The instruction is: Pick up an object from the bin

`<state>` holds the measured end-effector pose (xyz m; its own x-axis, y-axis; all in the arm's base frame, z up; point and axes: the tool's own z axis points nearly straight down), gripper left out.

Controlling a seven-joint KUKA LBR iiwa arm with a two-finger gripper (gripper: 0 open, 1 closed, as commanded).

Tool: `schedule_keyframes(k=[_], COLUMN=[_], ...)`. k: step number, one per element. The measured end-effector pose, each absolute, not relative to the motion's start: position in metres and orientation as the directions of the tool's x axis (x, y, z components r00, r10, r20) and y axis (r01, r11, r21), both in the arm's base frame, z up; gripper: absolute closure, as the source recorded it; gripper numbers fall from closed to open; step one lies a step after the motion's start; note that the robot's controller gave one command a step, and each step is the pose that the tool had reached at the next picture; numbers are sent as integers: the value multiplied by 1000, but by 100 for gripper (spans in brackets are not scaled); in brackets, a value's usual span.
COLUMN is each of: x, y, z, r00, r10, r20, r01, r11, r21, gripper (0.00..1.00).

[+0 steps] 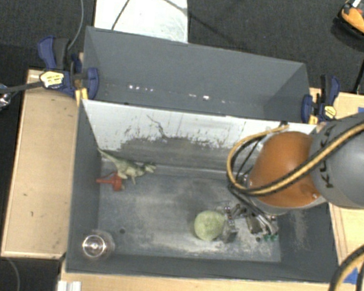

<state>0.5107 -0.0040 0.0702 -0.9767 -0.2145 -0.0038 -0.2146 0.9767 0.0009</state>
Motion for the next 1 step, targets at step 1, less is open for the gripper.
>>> schedule_keyframes(k=[1], x=[511], y=[-4], z=[70], r00=[-977], r10=[-215], r20=[-4], r01=[-215], r11=[977], r21=[1], gripper=[100])
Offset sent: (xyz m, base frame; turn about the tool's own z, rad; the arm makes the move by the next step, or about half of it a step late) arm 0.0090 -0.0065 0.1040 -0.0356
